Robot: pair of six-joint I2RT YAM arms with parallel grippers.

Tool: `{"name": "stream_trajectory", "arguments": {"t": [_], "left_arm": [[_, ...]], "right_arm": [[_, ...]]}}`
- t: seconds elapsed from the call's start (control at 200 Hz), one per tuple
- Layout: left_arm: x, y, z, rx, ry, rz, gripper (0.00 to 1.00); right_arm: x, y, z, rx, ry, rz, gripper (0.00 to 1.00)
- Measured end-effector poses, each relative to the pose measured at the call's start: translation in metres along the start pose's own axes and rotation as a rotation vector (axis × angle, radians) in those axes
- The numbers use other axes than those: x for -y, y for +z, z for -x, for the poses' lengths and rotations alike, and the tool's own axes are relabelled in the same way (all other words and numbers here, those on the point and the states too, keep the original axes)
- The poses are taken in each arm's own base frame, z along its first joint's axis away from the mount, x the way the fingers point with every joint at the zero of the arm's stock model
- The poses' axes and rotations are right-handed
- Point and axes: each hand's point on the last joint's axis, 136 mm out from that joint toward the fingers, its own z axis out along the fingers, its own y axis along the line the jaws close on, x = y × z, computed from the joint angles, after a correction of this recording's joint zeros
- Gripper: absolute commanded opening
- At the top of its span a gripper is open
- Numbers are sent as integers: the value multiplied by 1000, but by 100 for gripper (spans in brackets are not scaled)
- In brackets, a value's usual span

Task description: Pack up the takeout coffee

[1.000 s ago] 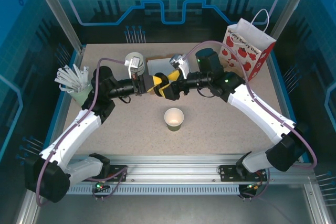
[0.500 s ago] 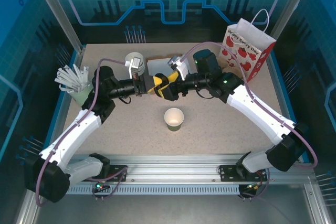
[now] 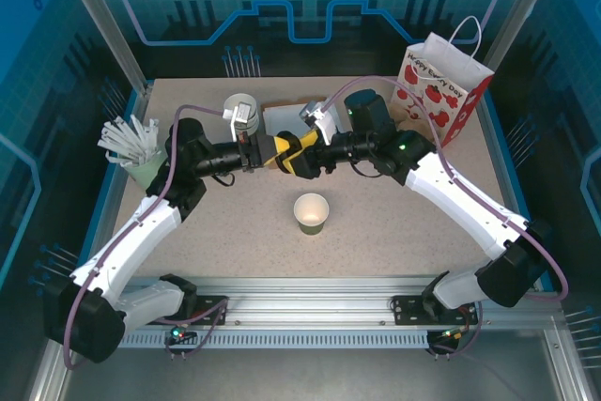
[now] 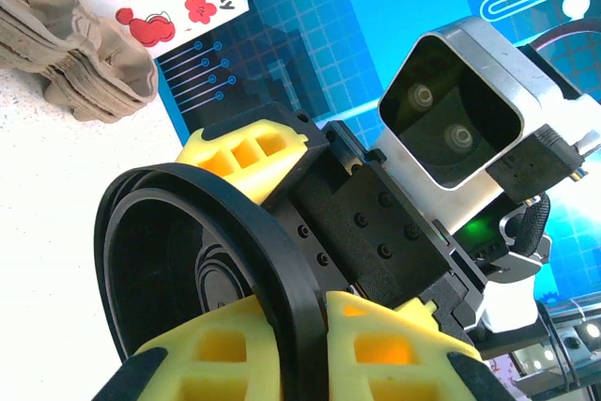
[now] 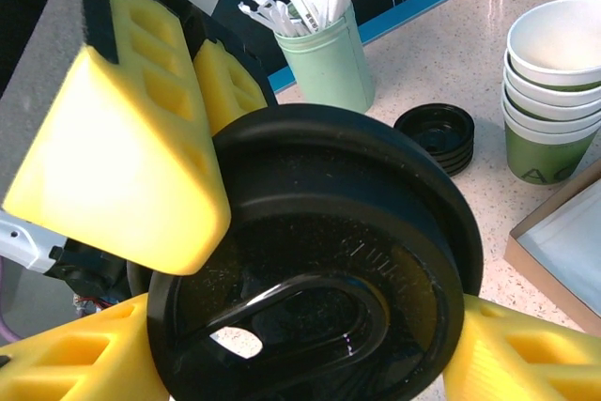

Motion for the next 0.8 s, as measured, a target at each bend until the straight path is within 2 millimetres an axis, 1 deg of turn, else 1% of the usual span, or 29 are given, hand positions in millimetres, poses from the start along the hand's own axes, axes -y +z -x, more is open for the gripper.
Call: {"name": "stream_trajectory", "arguments": {"t": [0.07, 0.135, 0.21, 0.265, 0.37, 0.46, 0.535, 0.62, 0.72, 0.8], "left_arm": [[-2, 1, -1, -2, 5, 10, 28], [-6, 1, -1, 3, -3, 27, 44], [-14, -1, 2, 20, -3, 60, 51], [-23, -6, 7, 47, -12, 100, 54], [-44, -24, 18, 129, 10, 232, 56], [-57, -38, 23, 182, 57, 345, 60], [-67, -47, 23, 200, 96, 422, 62], [-81, -56, 22, 208, 129, 508, 63], [-95, -64, 20, 212, 150, 591, 63], [-101, -70, 20, 216, 169, 635, 64]], "right_arm": [[1, 0, -3, -6, 5, -7, 52], [5, -1, -7, -18, 14, -30, 51], [15, -5, -19, -54, 40, -89, 50], [24, -10, -34, -99, 64, -150, 50], [38, -18, -67, -222, 109, -270, 50], [39, -19, -96, -345, 119, -337, 51], [35, -14, -121, -461, 112, -358, 51], [33, -2, -147, -609, 95, -374, 52], [36, 12, -166, -721, 73, -388, 52], [37, 11, -177, -786, 67, -402, 52]]}}
